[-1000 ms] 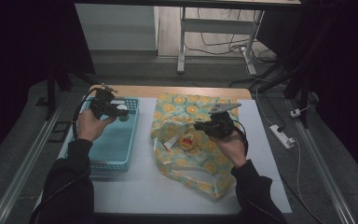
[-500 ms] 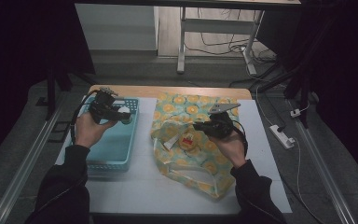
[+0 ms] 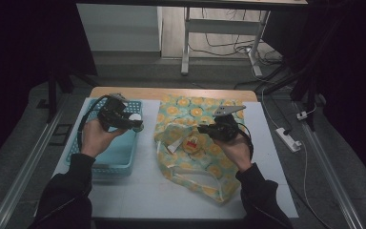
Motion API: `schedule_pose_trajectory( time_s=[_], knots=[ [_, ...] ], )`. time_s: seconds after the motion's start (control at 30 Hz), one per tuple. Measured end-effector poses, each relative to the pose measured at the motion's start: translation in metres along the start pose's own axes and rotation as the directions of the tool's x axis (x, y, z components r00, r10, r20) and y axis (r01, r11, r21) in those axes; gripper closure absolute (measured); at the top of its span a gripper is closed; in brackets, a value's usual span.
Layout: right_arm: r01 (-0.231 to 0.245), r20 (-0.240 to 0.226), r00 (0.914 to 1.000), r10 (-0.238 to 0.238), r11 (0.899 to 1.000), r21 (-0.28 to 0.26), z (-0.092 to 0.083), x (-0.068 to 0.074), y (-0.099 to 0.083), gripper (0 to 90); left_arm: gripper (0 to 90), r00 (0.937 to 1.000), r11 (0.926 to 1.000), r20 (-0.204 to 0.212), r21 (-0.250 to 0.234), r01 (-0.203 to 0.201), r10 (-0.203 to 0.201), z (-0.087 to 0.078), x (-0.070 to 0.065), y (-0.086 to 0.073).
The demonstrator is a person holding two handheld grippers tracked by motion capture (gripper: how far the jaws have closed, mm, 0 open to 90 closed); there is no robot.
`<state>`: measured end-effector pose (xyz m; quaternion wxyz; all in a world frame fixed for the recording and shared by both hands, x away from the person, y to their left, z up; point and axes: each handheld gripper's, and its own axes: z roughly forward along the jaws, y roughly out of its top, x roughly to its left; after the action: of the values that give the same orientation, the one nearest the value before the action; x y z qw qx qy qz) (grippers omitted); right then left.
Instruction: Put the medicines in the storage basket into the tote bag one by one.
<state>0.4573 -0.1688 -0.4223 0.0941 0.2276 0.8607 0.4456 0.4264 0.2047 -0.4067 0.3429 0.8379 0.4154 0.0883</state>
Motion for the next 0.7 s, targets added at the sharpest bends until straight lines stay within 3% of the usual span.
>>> schedule_pose_trajectory(
  time_s=[0.37, 0.7],
  knots=[
    [-0.001, 0.0, 1.0, 0.001, 1.0, -0.002, 0.0, 0.0, 0.0, 89.6, 50.2, 0.9956, 0.998, 0.07, 0.005, -0.063, 0.062, 0.013, -0.028, 0.008],
    [-0.001, 0.001, 1.0, 0.001, 1.0, -0.005, -0.002, 0.0, 0.001, 89.6, 50.2, 0.981, 0.9893, 0.132, 0.013, -0.145, 0.142, 0.032, -0.063, 0.016]
  ],
)
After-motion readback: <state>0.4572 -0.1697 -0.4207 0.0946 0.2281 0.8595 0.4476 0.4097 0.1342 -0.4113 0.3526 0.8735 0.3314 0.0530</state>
